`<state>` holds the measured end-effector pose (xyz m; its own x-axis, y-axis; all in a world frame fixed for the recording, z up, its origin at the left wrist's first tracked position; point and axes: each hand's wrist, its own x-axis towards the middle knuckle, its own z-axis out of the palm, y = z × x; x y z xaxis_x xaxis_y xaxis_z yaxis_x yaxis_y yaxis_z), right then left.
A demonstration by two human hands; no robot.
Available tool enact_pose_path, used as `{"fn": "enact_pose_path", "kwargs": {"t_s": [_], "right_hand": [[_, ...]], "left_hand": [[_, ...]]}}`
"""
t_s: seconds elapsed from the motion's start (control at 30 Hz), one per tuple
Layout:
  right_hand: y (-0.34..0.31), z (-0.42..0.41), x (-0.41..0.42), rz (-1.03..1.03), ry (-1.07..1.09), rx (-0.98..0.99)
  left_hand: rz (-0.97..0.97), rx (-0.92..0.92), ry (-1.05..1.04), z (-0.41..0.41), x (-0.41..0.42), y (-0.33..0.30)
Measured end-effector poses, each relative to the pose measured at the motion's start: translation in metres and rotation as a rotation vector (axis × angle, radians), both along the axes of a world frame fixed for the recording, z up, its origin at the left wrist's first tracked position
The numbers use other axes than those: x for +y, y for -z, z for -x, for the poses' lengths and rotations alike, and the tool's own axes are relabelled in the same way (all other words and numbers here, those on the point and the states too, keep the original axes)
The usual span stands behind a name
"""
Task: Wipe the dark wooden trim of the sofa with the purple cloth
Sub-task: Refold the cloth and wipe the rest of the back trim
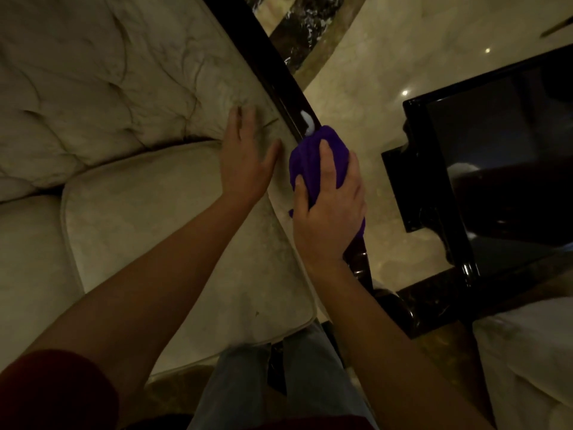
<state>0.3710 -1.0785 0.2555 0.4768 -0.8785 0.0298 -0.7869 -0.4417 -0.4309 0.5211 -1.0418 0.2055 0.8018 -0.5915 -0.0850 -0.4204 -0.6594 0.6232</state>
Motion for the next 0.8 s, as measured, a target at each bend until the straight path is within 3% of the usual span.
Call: {"fn": "enact_pose_path", "kwargs": {"t_s": [0.27, 0.8], "right_hand": [[-0.006, -0.029, -0.015, -0.02, -0.008, 0.07], [-0.013, -0.104, -0.053, -0.035, -0.155, 0.052]], "left_hand": [[-0.085, -0.08, 0.176, -0.003, 0.017, 0.019], [0.129, 0.087, 0.241, -0.021, 0.029, 0.031]]}}
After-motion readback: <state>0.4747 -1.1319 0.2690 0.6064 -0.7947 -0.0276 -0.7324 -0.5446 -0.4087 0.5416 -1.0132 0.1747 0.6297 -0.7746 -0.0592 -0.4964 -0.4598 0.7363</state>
